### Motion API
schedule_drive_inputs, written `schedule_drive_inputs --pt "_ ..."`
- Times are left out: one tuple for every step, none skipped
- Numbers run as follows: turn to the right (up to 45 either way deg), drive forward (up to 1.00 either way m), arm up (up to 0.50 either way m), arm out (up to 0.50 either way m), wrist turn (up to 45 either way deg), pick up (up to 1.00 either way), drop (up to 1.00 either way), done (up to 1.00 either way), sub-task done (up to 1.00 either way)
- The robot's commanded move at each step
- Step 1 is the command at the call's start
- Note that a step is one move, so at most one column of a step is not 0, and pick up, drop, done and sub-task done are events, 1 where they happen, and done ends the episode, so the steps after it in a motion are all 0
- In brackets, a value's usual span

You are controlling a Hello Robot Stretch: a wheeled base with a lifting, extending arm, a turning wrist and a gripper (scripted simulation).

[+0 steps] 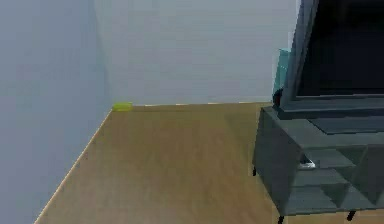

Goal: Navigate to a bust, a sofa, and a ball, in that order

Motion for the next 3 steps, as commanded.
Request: schedule_drive_inputs --pt "0.0 1.00 0.00 0.00 0.0 0.00 0.00 0.00 0.00" --pt "6.0 0.00 0.00 0.00 0.0 0.00 0.00 0.00 0.00" --pt "0.0 0.55 0.00 0.00 0.0 0.00 0.00 0.00 0.00"
